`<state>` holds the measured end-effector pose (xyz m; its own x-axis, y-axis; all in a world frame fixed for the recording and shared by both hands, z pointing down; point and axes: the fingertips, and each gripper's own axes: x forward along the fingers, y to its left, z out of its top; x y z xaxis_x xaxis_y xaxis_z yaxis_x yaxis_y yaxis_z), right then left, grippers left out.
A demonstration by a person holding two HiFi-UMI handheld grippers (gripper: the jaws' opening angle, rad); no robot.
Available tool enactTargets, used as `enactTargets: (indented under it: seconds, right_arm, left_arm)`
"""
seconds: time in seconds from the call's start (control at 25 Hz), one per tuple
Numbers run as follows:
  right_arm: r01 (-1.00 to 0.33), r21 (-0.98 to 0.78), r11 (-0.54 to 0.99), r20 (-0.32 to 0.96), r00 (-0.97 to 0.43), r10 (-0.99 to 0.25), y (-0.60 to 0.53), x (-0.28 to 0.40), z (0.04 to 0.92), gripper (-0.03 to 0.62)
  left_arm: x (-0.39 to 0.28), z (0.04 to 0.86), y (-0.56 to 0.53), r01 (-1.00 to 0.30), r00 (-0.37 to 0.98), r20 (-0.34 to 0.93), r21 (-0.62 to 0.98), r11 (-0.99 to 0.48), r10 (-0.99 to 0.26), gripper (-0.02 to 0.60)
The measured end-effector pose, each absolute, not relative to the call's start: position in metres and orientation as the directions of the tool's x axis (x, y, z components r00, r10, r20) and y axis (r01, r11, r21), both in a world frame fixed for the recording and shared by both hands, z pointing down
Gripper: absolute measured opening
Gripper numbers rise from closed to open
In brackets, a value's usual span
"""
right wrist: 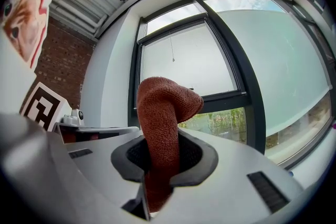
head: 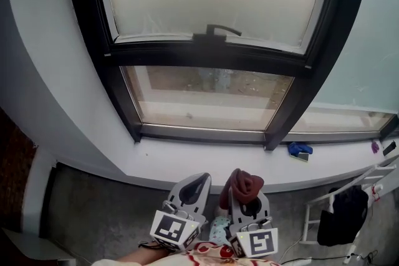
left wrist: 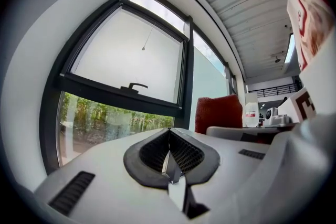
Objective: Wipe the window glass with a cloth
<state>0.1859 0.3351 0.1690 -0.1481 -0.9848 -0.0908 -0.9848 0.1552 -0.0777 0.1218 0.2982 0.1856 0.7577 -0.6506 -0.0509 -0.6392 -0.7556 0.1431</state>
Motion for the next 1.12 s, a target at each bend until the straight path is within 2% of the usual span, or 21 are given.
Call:
enactTargets:
  seconds: [0.68, 1.12]
  right_arm:
    - [-0.965, -0.014, 0.263, -0.064, -0.262, -0.963, 0.186, 0.307, 0.165, 0.084]
    - [-0.965, -0.049, 0.259, 0.001, -0.259, -0.966, 0.135, 0.326, 0.189, 0.085]
  left_arm:
    - [0.238, 0.163, 0.154, -0.712, 0.688, -0.058, 0.144, -0.688, -0.724, 0.021]
    - [0.247, 0.179, 0.111, -0.735, 0.667, -0.007, 0.157, -0.660, -0.745, 0.021]
